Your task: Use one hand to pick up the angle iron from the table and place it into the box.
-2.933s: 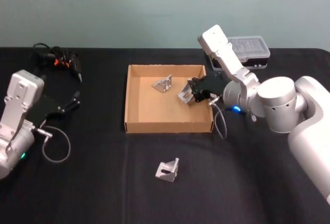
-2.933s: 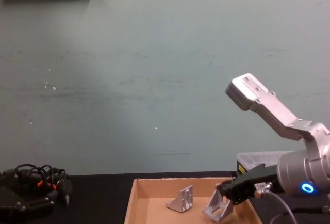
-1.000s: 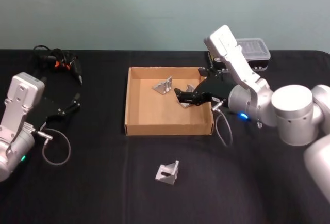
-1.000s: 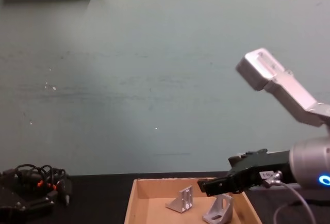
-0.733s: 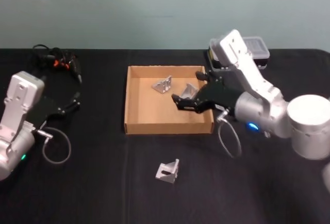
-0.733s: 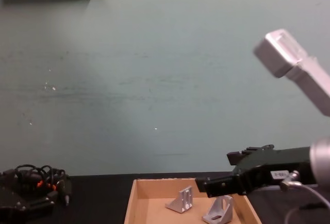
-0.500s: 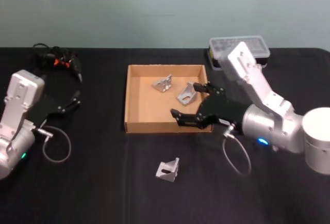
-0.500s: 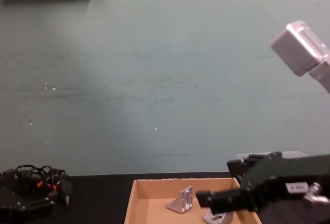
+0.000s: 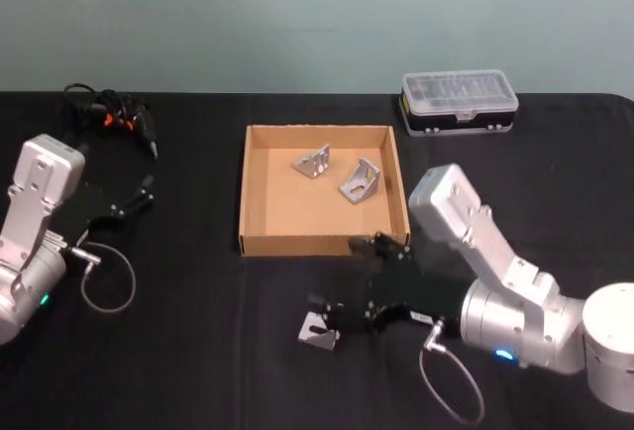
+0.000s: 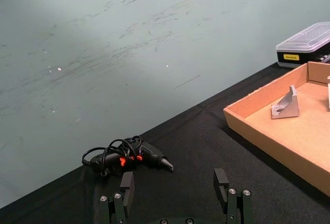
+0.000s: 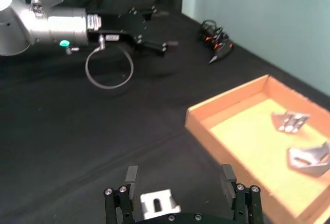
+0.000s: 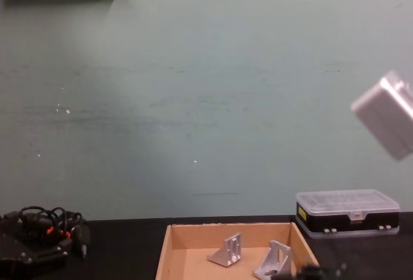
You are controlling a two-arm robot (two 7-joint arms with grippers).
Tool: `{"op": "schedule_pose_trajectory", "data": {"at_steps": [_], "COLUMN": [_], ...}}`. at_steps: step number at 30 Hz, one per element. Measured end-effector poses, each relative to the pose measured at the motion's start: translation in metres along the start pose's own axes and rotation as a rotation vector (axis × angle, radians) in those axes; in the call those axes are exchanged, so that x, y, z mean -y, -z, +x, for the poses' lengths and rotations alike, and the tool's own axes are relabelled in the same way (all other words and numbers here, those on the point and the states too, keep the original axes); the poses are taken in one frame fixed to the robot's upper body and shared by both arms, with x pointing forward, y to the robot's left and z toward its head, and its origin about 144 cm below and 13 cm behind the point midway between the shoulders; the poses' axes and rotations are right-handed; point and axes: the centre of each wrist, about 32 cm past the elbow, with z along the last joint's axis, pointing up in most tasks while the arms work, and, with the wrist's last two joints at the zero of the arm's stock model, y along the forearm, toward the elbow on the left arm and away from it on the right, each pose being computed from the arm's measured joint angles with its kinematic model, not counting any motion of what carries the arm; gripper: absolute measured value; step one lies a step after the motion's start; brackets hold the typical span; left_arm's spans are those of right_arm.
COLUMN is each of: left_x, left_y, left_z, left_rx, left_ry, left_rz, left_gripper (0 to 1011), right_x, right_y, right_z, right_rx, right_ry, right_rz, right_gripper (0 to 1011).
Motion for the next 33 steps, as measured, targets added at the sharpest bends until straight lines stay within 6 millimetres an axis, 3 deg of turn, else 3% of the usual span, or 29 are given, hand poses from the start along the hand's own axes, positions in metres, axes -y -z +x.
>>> {"op": "schedule_pose_trajectory", "data": {"at_steps": [33], "left_x": [0.000], "left_y": [0.000], "left_z": [0.000], "left_rx": [0.000], "left_ry": [0.000], "left_rz": [0.000], "left_gripper": [1011], "right_x": [-0.021], "right_y": [0.032], "right_z": [-0.011], "right_rx": [-0.095], "right_ry": [-0.016], "right_rz": [-0.084], "right_gripper": [1004]}}
